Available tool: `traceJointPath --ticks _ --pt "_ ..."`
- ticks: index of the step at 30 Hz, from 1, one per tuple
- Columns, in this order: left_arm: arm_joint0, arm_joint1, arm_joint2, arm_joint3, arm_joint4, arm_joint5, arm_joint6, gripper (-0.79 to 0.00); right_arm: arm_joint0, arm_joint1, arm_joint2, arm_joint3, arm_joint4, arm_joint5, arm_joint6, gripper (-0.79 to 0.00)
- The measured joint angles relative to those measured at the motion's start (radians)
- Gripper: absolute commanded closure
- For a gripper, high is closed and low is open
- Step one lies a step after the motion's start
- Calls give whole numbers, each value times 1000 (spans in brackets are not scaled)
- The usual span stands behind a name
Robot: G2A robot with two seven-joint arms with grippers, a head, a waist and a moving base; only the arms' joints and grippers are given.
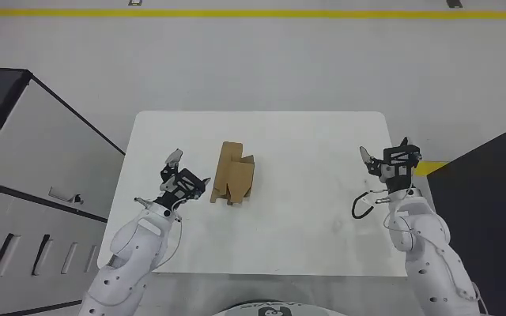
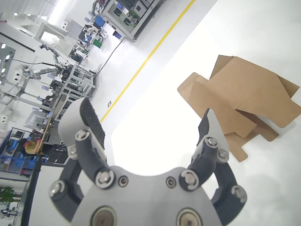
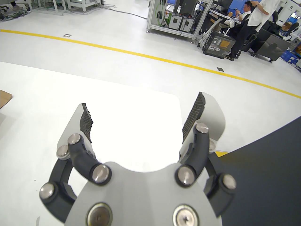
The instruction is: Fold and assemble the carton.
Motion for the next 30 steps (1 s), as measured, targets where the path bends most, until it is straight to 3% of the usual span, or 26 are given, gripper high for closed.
traceJointPath --ticks 9,13,20,30 --pt "-4 9 117 -25 348 -89 -11 -785 0 0 0 0 0 0 0 -785" --pt "-18 9 140 -22 382 -142 -41 -785 0 0 0 0 0 0 0 -785" --pt "-20 9 138 -24 391 -141 -46 -785 0 0 0 0 0 0 0 -785" --pt "-45 1 179 55 320 -171 -61 -785 0 0 0 0 0 0 0 -785"
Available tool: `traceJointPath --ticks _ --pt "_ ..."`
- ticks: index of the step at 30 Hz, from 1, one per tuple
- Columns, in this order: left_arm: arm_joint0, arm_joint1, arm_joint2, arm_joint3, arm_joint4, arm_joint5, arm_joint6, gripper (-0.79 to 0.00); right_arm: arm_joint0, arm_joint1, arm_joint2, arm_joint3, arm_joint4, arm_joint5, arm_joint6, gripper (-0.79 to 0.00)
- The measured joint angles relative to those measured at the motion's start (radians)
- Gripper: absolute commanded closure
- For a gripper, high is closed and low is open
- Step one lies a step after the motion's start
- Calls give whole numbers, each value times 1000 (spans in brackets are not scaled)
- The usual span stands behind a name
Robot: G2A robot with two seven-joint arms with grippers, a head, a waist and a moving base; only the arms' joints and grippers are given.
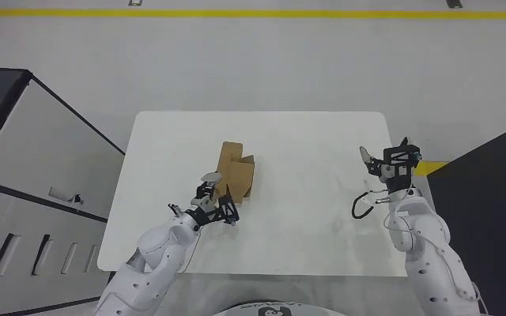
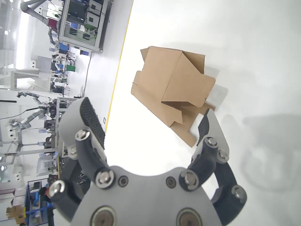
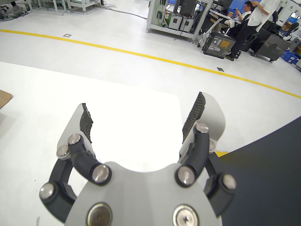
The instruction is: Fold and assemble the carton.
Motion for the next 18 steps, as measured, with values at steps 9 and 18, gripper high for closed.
traceJointPath --ticks 9,18 --pt "-6 -6 4 46 -83 22 22 -785 0 0 0 0 0 0 0 -785" --pt "-28 -18 5 109 -271 32 18 -785 0 0 0 0 0 0 0 -785"
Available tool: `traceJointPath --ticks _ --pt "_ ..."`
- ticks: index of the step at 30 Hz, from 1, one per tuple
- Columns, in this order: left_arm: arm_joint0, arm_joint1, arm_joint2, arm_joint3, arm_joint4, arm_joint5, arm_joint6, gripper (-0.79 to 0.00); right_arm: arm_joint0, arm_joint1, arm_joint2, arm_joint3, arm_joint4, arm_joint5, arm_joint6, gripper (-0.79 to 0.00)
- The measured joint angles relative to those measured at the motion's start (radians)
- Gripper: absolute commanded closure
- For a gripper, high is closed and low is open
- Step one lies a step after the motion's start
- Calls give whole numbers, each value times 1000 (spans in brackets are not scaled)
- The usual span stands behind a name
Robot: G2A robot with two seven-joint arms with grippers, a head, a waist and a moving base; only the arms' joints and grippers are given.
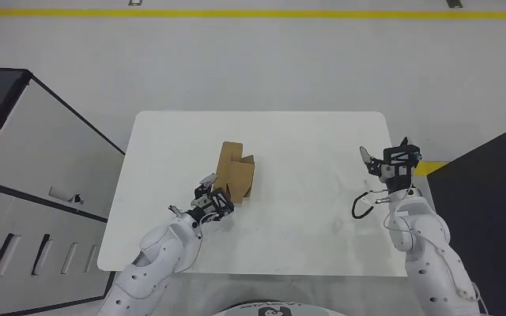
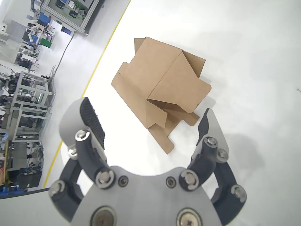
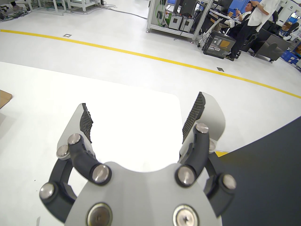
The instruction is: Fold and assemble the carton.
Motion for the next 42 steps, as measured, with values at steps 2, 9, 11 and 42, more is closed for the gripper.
traceJointPath --ticks 2,9,11,42 --pt "-3 -1 0 8 -11 -1 3 -785 0 0 0 0 0 0 0 -785" --pt "-28 -10 2 93 -126 33 30 -785 0 0 0 0 0 0 0 -785" --pt "-34 -11 3 111 -141 43 43 -785 0 0 0 0 0 0 0 -785" --pt "-120 -23 45 254 -220 50 111 -360 0 0 0 0 0 0 0 -785"
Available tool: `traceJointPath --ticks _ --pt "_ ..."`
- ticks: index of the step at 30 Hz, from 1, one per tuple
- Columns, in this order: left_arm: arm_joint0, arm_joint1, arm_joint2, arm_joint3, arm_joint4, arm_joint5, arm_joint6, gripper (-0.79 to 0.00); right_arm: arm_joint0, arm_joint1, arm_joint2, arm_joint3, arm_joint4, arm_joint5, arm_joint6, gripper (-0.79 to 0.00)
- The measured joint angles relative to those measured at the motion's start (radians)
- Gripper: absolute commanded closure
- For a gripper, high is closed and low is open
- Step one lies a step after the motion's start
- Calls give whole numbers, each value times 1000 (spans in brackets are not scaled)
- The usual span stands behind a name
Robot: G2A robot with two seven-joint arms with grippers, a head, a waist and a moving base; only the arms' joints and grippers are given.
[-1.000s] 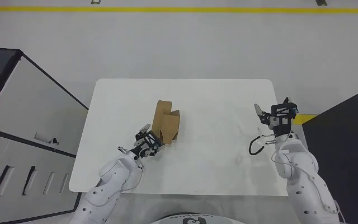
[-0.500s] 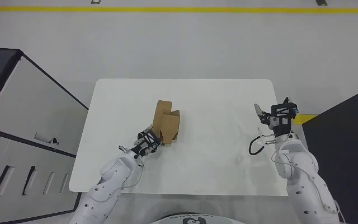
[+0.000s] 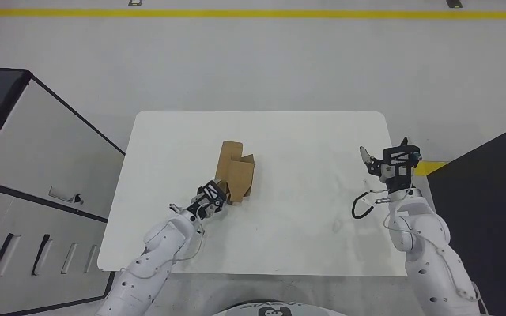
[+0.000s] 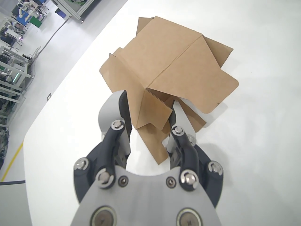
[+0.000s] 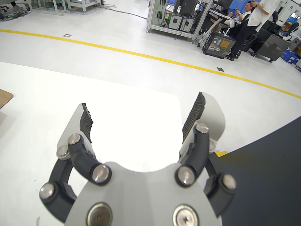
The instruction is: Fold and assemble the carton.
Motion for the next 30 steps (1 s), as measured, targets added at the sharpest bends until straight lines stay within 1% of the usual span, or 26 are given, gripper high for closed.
traceJointPath --ticks 5,8,10,12,13,14,15,21,24,27,30 --pt "-12 -4 15 18 -6 4 2 -354 0 0 0 0 0 0 0 -785" --pt "-18 -5 20 27 -15 9 2 -369 0 0 0 0 0 0 0 -785" --pt "-24 -7 23 35 -23 11 0 -348 0 0 0 0 0 0 0 -785" --pt "-30 -8 25 43 -28 16 -3 -292 0 0 0 0 0 0 0 -785" --pt "-32 -9 25 45 -32 21 -4 -225 0 0 0 0 0 0 0 -785" --pt "-34 -10 25 47 -36 27 -5 -123 0 0 0 0 0 0 0 -785" --pt "-36 -10 24 49 -40 34 -5 0 0 0 0 0 0 0 0 -785" --pt "-41 -10 15 50 -40 52 8 0 0 0 0 0 0 0 0 -785" --pt "-38 -6 6 33 -11 68 27 0 0 0 0 0 0 0 0 -785" --pt "-24 2 -9 -13 56 86 41 0 0 0 0 0 0 0 0 -785" --pt "2 12 -28 -89 140 98 50 0 0 0 0 0 0 0 0 -785"
